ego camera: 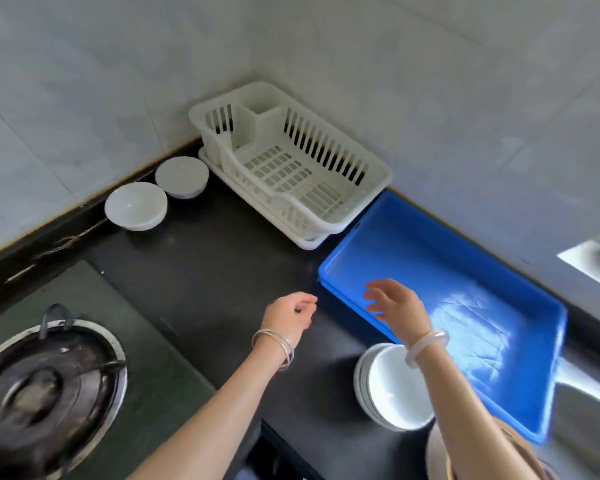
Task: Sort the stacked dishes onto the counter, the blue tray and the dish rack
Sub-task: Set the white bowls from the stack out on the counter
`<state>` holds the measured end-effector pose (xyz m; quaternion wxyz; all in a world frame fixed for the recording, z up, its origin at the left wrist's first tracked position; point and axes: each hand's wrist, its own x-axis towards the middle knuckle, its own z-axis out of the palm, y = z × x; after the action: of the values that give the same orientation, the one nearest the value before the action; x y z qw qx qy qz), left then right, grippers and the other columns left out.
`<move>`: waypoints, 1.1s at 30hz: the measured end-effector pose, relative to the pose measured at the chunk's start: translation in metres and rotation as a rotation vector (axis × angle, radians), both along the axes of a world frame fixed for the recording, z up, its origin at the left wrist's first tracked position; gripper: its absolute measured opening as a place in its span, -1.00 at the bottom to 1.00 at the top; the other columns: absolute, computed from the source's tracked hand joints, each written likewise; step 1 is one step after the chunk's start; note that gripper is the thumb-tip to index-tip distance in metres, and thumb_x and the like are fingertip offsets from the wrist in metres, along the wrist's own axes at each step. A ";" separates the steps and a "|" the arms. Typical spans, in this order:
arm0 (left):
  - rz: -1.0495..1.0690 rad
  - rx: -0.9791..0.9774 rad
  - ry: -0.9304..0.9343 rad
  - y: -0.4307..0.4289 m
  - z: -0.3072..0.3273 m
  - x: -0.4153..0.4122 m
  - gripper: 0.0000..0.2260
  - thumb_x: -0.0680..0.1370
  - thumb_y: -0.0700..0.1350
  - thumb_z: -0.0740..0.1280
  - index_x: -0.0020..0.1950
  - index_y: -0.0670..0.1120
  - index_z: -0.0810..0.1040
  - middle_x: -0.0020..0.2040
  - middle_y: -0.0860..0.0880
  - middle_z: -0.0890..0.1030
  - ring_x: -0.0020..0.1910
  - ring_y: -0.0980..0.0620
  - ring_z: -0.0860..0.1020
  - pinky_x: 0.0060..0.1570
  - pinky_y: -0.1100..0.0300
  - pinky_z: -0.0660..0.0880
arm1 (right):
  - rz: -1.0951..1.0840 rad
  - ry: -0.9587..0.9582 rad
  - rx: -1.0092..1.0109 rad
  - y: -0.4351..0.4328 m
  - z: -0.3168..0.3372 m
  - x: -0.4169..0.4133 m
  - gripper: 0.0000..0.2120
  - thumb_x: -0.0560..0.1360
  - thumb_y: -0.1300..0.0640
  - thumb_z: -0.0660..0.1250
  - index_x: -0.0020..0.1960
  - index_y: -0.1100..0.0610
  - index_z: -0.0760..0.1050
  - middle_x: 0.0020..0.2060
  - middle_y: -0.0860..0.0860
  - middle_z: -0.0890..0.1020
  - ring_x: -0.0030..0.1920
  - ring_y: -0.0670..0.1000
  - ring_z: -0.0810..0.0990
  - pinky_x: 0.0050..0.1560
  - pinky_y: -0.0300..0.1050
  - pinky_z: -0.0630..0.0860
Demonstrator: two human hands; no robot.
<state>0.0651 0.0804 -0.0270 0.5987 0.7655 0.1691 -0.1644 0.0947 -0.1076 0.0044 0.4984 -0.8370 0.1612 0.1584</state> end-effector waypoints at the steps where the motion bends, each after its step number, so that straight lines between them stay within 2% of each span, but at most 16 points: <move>1: -0.056 0.025 0.002 -0.014 0.001 -0.008 -0.80 0.53 -0.15 0.25 0.09 -0.04 0.60 -0.18 0.10 0.60 -0.20 0.04 0.61 0.03 0.15 0.58 | -0.009 -0.013 -0.110 -0.018 -0.003 -0.015 -0.85 0.53 0.20 0.23 -0.09 0.01 0.54 -0.12 0.05 0.65 -0.22 0.03 0.60 -0.10 -0.13 0.50; 4: -0.234 0.152 -0.030 -0.052 -0.001 -0.027 -0.78 0.52 -0.09 0.28 0.14 -0.02 0.59 -0.04 0.06 0.65 -0.14 0.10 0.59 0.06 0.23 0.52 | -0.049 -0.028 -0.384 -0.058 -0.012 -0.056 -0.86 0.50 0.20 0.28 -0.05 0.03 0.59 -0.18 -0.05 0.64 -0.19 -0.01 0.59 -0.20 -0.32 0.40; 6: -0.341 0.222 -0.051 -0.071 -0.003 -0.038 -0.77 0.50 -0.08 0.31 0.14 -0.03 0.58 0.05 0.02 0.65 -0.02 0.07 0.59 0.07 0.25 0.48 | -0.071 -0.005 -0.432 -0.073 -0.020 -0.076 -0.86 0.48 0.21 0.31 -0.01 0.08 0.59 -0.12 -0.01 0.65 -0.18 0.02 0.57 -0.16 -0.26 0.36; 9: -0.411 0.289 -0.061 -0.088 -0.006 -0.049 -0.77 0.48 -0.09 0.35 0.13 -0.04 0.57 0.08 -0.02 0.60 0.03 0.01 0.57 0.10 0.17 0.50 | -0.045 0.048 -0.502 -0.081 -0.029 -0.095 -0.86 0.46 0.19 0.34 0.01 0.12 0.56 -0.05 0.04 0.64 -0.11 0.08 0.55 -0.13 -0.21 0.30; 11: -0.409 0.338 -0.066 -0.093 -0.009 -0.053 -0.75 0.48 -0.12 0.35 0.15 -0.04 0.54 0.09 -0.02 0.56 0.03 -0.02 0.56 0.12 0.12 0.51 | -0.051 0.056 -0.531 -0.082 -0.030 -0.101 -0.89 0.45 0.17 0.34 -0.03 0.14 0.54 -0.07 0.07 0.61 -0.08 0.12 0.54 -0.15 -0.17 0.29; 14: -0.382 0.345 -0.070 -0.095 -0.012 -0.054 -0.75 0.49 -0.14 0.32 0.17 -0.02 0.51 0.10 -0.01 0.53 0.00 -0.01 0.55 0.08 0.12 0.52 | -0.067 0.057 -0.573 -0.079 -0.029 -0.104 -0.92 0.48 0.13 0.30 -0.07 0.15 0.49 -0.09 0.09 0.60 -0.16 0.11 0.46 -0.19 -0.15 0.27; 18: -0.336 0.304 -0.078 -0.094 -0.014 -0.056 -0.79 0.53 -0.08 0.26 0.14 -0.03 0.54 0.08 0.00 0.56 -0.07 0.06 0.52 -0.03 0.23 0.44 | -0.005 0.082 -0.662 -0.078 -0.027 -0.101 -0.85 0.54 0.10 0.22 0.01 0.18 0.46 -0.05 0.15 0.62 -0.04 0.21 0.53 -0.17 -0.11 0.30; 22: -0.300 0.287 -0.054 -0.093 -0.014 -0.058 -0.77 0.58 -0.12 0.16 0.11 -0.05 0.58 0.03 -0.02 0.63 -0.02 0.02 0.56 0.03 0.17 0.49 | -0.016 0.059 -0.692 -0.081 -0.025 -0.106 -0.85 0.55 0.12 0.21 -0.01 0.19 0.47 -0.08 0.17 0.63 -0.04 0.23 0.54 -0.18 -0.11 0.30; 28: -0.272 0.316 -0.014 -0.100 -0.014 -0.056 -0.80 0.52 -0.11 0.29 0.13 -0.07 0.58 0.06 0.00 0.64 -0.07 0.10 0.52 -0.04 0.27 0.41 | -0.189 -0.051 -0.649 -0.096 -0.010 -0.116 -0.91 0.52 0.16 0.26 -0.08 0.17 0.51 -0.15 0.16 0.66 -0.09 0.24 0.55 -0.21 -0.12 0.26; 31: -0.280 0.404 -0.002 -0.106 -0.012 -0.054 -0.84 0.47 -0.13 0.35 0.05 -0.06 0.59 0.00 0.00 0.65 -0.05 0.03 0.58 -0.07 0.23 0.47 | -0.228 -0.077 -0.650 -0.106 0.000 -0.115 -0.91 0.51 0.16 0.27 -0.08 0.16 0.52 -0.15 0.13 0.66 -0.09 0.23 0.54 -0.20 -0.12 0.25; 33: -0.267 0.449 -0.001 -0.108 -0.009 -0.052 -0.88 0.48 -0.17 0.32 -0.02 -0.05 0.60 -0.05 0.00 0.66 -0.08 0.00 0.59 -0.12 0.20 0.49 | -0.238 -0.089 -0.649 -0.109 0.004 -0.114 -0.91 0.51 0.15 0.28 -0.08 0.16 0.52 -0.15 0.13 0.66 -0.12 0.22 0.53 -0.19 -0.13 0.25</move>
<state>0.0132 -0.0273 -0.0364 0.3867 0.8948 0.0987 -0.2000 -0.0196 -0.2166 0.0087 0.2276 -0.9333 0.2777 0.0030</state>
